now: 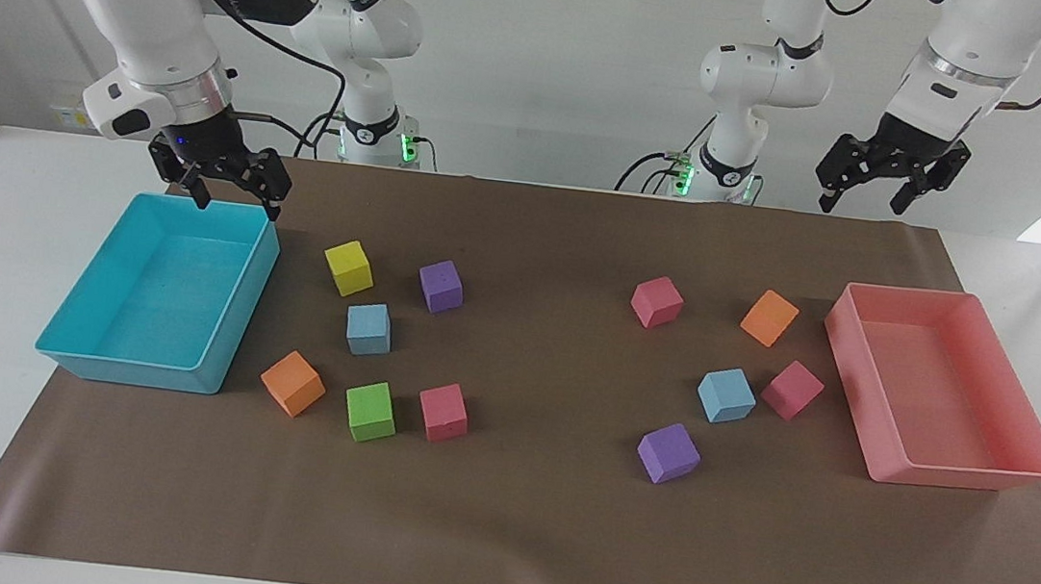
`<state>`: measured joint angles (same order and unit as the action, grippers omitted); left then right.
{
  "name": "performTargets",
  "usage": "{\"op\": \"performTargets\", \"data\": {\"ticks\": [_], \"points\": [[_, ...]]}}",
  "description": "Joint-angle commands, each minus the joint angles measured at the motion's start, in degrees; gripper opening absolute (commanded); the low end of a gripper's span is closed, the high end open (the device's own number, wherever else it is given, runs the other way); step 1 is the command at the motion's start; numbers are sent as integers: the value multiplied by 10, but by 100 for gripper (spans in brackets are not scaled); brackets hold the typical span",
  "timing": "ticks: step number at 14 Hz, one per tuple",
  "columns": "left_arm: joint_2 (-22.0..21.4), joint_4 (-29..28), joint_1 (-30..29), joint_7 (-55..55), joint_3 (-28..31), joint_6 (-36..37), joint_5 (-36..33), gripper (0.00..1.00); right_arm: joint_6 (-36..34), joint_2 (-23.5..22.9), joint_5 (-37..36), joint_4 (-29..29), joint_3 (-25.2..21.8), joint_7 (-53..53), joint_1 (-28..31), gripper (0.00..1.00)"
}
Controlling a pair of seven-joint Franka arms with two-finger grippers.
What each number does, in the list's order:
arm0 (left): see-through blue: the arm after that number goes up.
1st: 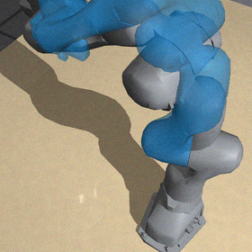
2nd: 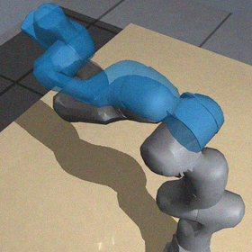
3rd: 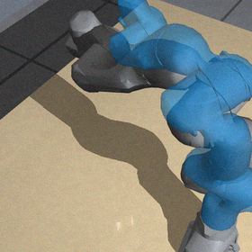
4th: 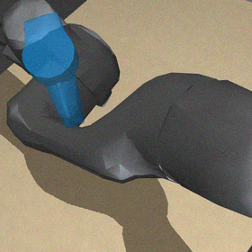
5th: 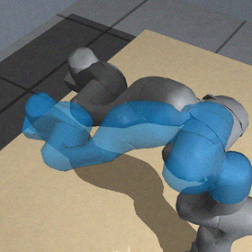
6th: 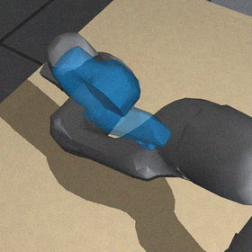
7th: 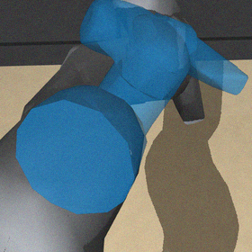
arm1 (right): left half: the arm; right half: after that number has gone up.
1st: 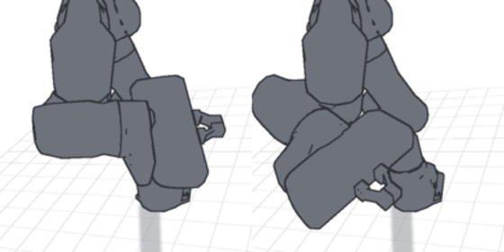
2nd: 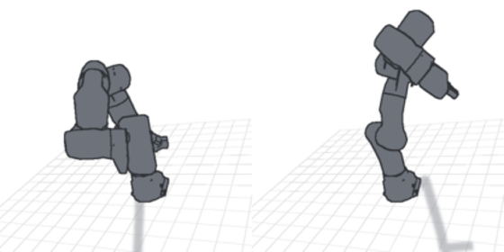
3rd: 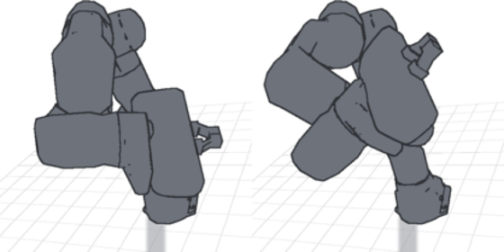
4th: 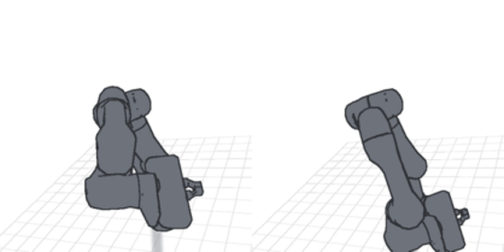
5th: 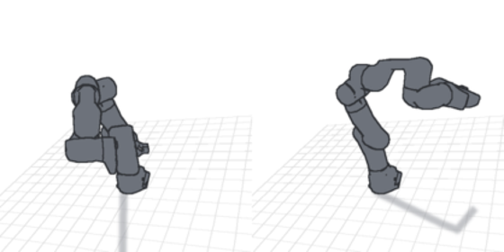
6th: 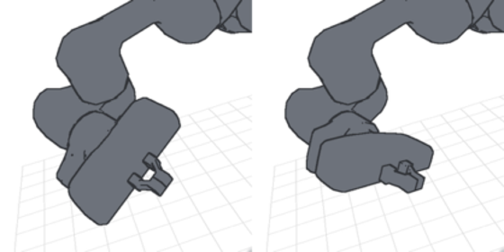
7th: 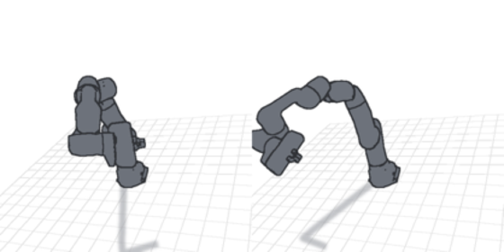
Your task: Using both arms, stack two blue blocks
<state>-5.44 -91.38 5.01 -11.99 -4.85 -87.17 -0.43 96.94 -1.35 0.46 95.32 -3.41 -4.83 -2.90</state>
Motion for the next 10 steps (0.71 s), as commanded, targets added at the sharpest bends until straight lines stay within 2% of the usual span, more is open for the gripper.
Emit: {"op": "performTargets", "data": {"ticks": [1, 5, 10], "points": [[-4, -28, 13, -19, 5, -28, 6, 100, 34, 9, 0, 38, 2, 21, -3, 100], [5, -78, 33, -52, 5, -91, 7, 100, 97, 3, 0, 94, 1, 13, -40, 100], [23, -105, 34, -73, 5, -140, 9, 100, 149, -29, 2, 116, 1, 9, -61, 100]]}}
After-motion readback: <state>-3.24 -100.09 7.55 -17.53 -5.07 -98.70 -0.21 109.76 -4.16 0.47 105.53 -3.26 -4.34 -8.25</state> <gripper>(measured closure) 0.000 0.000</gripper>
